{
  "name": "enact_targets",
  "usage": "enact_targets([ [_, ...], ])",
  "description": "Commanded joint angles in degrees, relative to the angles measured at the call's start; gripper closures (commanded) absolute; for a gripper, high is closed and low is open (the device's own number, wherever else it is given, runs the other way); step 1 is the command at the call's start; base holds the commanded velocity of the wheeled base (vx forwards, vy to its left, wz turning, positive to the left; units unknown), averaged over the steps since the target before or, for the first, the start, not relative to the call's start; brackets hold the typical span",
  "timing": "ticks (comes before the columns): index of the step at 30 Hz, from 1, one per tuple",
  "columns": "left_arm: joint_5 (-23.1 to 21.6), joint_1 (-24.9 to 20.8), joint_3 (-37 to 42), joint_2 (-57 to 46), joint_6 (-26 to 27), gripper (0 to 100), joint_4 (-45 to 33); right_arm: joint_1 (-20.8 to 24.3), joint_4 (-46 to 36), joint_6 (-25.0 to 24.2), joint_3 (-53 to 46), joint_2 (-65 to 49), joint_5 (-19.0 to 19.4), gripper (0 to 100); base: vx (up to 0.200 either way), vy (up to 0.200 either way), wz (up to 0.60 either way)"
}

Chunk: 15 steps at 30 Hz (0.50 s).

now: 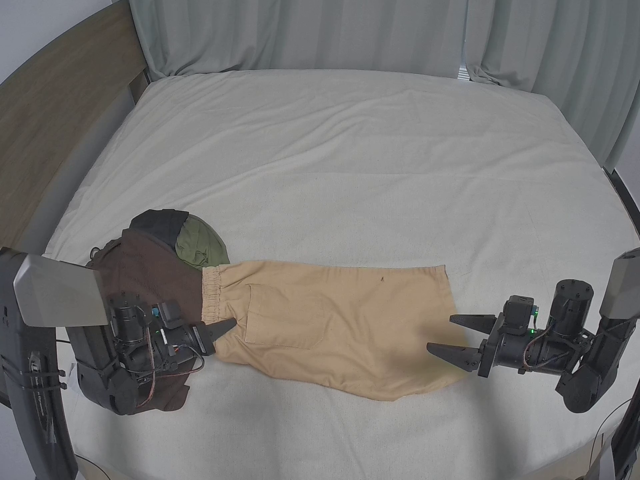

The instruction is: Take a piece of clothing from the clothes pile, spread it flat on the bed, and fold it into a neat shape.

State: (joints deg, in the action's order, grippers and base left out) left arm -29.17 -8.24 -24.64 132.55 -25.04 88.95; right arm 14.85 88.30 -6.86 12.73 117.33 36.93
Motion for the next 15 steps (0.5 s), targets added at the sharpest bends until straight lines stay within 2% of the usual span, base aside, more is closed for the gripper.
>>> enact_targets([
  [1,-0.01,0.77,0.64,-1.85,0.08,100,-0.01,-0.17,0.03,0.36,0.11,1.23,0.08,0,0.0,0.0,0.0],
  [12,-0.27,4.29,1.7,-3.35,0.17,100,-0.01,-0.08,0.03,0.36,0.11,1.23,0.08,0,0.0,0.0,0.0],
  [15,-0.45,5.16,2.31,-3.52,1.57,100,-0.1,-0.08,0.03,0.36,0.11,1.23,0.08,0,0.0,0.0,0.0],
])
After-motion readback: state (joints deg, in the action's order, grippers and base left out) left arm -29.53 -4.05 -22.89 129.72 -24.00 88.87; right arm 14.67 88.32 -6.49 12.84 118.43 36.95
